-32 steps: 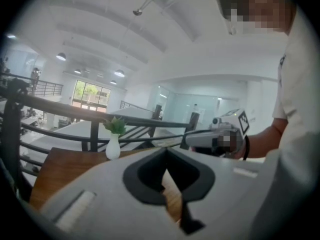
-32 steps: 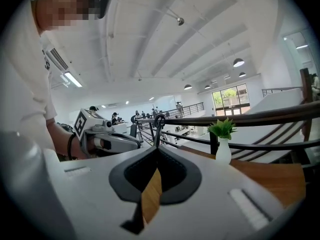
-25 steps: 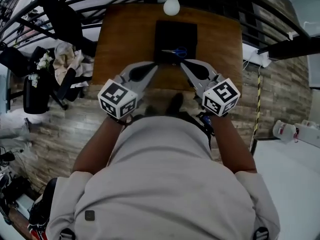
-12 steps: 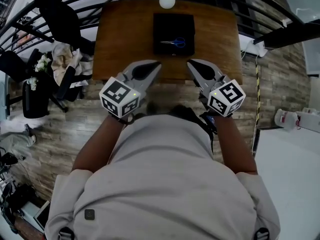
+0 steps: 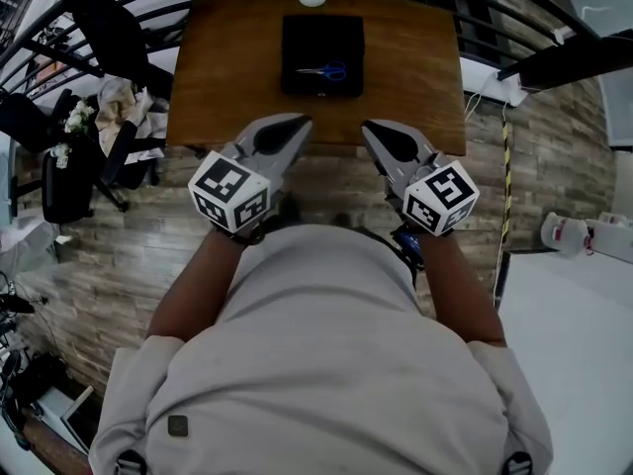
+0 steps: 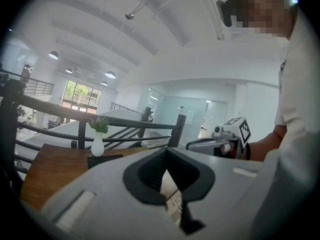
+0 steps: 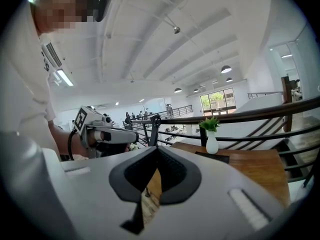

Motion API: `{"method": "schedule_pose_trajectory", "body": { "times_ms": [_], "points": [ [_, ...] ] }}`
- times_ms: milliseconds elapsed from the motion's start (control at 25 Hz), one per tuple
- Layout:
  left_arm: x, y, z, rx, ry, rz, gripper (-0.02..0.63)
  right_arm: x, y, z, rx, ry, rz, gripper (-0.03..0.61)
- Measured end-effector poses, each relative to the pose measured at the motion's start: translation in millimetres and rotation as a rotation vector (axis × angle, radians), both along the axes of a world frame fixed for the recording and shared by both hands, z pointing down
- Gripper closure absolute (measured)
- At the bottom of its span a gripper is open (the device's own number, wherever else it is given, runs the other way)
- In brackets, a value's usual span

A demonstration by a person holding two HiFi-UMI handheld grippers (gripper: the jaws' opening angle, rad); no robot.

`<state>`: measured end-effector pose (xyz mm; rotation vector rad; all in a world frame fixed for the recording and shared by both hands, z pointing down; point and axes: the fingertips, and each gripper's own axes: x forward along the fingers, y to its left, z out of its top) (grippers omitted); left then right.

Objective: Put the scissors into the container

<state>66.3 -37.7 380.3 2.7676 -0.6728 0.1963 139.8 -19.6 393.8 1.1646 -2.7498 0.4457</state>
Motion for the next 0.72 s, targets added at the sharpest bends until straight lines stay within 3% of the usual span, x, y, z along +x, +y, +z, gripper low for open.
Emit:
{"method": "schedule_pose_trajectory", "body": {
  "times_ms": [360, 720],
  "points": [
    [58, 56, 14, -0.033, -0.013, -0.014, 0.611, 44, 53, 11, -0.01, -0.02, -0.036, 0.571],
    [80, 96, 13, -0.04, -0.022, -0.028, 0.611, 66, 88, 8, -0.019, -0.061, -0.045, 0.571]
  ]
}}
